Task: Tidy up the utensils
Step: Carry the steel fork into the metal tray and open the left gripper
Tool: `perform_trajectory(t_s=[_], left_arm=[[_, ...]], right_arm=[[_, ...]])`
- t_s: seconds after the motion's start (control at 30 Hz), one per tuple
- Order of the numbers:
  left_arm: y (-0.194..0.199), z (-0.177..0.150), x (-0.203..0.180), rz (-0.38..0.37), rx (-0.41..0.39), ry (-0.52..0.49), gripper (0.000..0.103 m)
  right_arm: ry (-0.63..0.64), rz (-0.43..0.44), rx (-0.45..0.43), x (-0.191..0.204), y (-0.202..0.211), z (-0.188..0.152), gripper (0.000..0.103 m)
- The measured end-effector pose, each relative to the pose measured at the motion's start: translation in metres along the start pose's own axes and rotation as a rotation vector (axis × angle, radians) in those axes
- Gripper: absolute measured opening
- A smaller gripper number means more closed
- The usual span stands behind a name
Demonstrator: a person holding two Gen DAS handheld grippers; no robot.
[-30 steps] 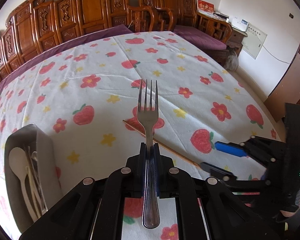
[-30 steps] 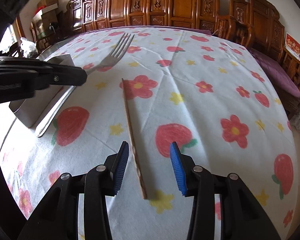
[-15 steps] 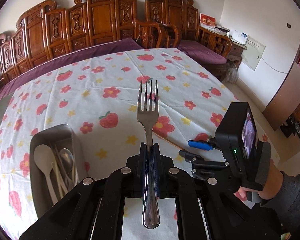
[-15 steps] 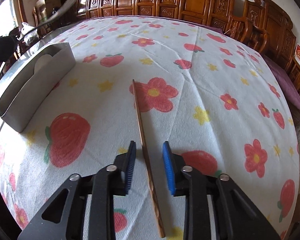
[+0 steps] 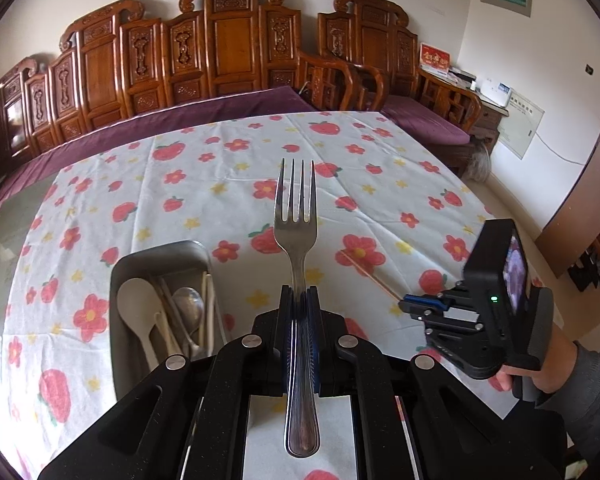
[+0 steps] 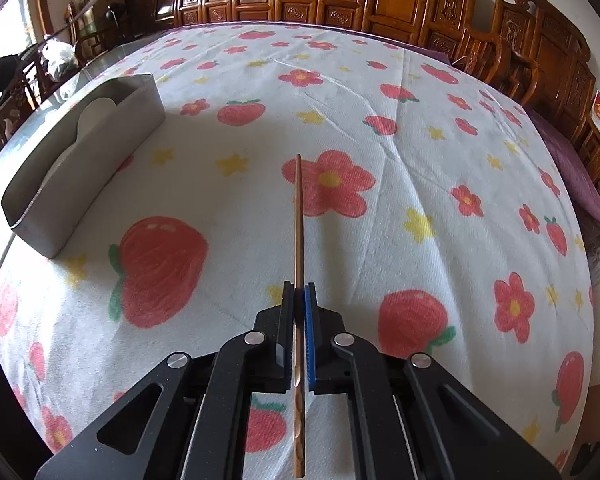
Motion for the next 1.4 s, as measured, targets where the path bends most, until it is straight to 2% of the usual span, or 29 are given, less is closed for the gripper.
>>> perform_trajectory(t_s=[0.5, 0.83, 1.17, 1.4], left_arm=[[0.009, -0.012, 0.07, 0.075, 0.007, 0.081, 0.006], [-0.021, -0.039, 0.12, 0.123, 0.085, 0.154, 0.006], [-0.048, -0.06, 0.137, 0.14, 0.144, 0.188, 0.006], [-0.052, -0.065, 0.14, 0.132, 0.157, 0.213, 0.007]], right_arm=[[0.012, 0.059, -0.114, 0.033, 0.053, 0.036, 0.006], [0.025, 0.101, -0.166, 0.054, 0.074, 0.049, 0.006], [0.035, 0.119, -0.165, 0.066, 0.076, 0.047, 0.006], [0.041, 0.124, -0.17, 0.074, 0.081, 0.05, 0.006]])
Point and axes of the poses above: each gripper's, at about its wrist camera, not at the fingertips, and y roughly against the way its jaws point, x to its left, z to its top, the point moved 9 cm from there along -y, roughly the way its jaws point, and after that the axes turned 12 degrees about -z, right-handed, at the moved point
